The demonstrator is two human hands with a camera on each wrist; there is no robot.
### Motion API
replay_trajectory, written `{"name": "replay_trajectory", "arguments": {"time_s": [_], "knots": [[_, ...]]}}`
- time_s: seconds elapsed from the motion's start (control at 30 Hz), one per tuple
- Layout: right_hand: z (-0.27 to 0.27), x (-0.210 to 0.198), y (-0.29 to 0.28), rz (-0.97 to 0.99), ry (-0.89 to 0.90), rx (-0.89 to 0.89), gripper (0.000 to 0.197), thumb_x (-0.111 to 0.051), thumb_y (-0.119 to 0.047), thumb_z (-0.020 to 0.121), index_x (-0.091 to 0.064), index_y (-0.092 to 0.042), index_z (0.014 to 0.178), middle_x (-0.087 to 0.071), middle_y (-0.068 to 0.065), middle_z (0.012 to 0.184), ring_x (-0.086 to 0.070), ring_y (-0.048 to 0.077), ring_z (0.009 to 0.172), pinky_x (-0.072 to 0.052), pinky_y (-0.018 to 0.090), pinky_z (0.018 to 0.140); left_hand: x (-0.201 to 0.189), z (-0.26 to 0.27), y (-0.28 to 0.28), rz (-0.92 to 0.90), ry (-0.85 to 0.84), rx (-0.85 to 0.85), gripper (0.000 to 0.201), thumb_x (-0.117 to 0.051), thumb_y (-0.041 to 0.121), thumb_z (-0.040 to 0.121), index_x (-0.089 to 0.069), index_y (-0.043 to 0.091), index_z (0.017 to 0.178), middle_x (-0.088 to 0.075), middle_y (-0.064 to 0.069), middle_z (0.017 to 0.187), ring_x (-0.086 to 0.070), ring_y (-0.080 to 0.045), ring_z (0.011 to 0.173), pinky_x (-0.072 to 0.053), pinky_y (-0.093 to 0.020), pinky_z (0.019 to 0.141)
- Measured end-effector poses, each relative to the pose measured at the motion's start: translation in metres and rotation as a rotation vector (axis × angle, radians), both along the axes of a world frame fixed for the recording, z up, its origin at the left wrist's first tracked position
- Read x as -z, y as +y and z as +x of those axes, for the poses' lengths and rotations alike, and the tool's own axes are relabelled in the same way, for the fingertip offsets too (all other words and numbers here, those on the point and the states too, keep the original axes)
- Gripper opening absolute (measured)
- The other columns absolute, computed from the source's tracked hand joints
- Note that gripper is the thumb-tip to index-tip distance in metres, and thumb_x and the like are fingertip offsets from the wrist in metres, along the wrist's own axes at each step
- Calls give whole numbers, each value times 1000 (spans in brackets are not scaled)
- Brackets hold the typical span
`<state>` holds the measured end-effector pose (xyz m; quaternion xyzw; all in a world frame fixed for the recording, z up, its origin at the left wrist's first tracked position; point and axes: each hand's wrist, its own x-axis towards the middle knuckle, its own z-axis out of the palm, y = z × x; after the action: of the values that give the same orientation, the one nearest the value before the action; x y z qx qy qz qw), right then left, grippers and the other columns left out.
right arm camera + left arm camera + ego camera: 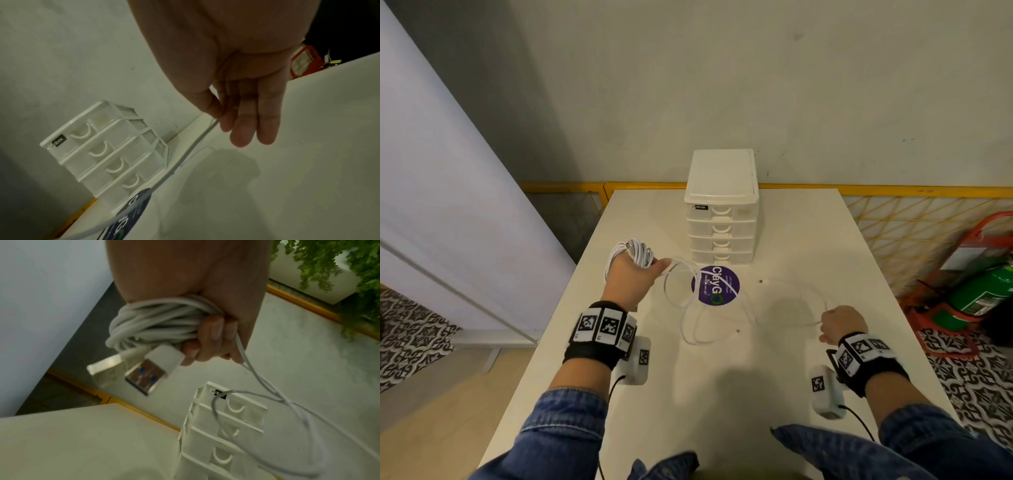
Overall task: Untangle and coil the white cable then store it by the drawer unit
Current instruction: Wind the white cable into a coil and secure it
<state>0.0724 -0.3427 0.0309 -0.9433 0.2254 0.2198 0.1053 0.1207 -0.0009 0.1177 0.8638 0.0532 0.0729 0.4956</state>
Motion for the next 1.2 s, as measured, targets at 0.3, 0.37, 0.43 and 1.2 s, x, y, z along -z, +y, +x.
{"name": "replay_trajectory", "arguments": {"time_s": [0.3,0.37,0.43,1.2], "knots": [[8,-55,69,425,-785,70,31,-44,-23,94,-55,-8,119,-61,16,110,-60,31,95,-46,38,84,-4,-3,-33,-98,-32,15,36,-76,28,76,-45,14,63,-52,-6,57,-47,-19,47,-44,-30,50],[3,-73,88,702,-784,-54,36,-47,-40,91,-65,-10,83,-65,4,72,-60,19,65,-48,36,71,-2,-1,-35,-148,-24,-17,37,-76,33,74,-46,13,70,-53,-8,60,-48,-20,47,-44,-29,48],[0,-79,103,760,-601,-165,50,-53,-60,79,-64,-12,77,-64,3,63,-60,17,56,-50,34,66,1,1,-37,-189,-10,-17,41,-74,42,70,-50,9,76,-56,-7,60,-51,-20,47,-42,-26,46],[13,-60,98,690,-647,-124,14,-68,-16,80,-68,-15,94,-65,0,73,-64,18,66,-49,26,71,18,-4,-47,-305,205,124,32,-74,14,77,-43,9,70,-43,3,37,-35,-13,29,-29,-20,35]]}}
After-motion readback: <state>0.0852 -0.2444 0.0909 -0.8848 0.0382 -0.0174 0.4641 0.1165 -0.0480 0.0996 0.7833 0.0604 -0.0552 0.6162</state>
